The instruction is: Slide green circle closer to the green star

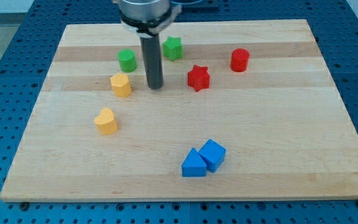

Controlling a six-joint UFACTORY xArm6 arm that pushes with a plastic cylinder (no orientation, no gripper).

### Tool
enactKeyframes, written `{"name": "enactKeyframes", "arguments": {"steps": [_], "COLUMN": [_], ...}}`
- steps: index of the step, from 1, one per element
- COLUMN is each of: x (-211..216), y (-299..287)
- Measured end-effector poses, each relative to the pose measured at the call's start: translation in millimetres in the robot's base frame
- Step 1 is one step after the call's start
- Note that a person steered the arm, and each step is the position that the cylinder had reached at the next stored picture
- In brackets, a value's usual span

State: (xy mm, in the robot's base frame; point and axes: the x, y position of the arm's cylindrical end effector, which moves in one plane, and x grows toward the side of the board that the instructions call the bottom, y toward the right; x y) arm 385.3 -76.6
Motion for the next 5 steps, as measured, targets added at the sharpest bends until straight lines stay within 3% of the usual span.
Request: {"name": "enactKeyframes", "arguments": {"steps": [2,5], "x": [-19.2,-92.4], "y": [-67.5,-79.7]}}
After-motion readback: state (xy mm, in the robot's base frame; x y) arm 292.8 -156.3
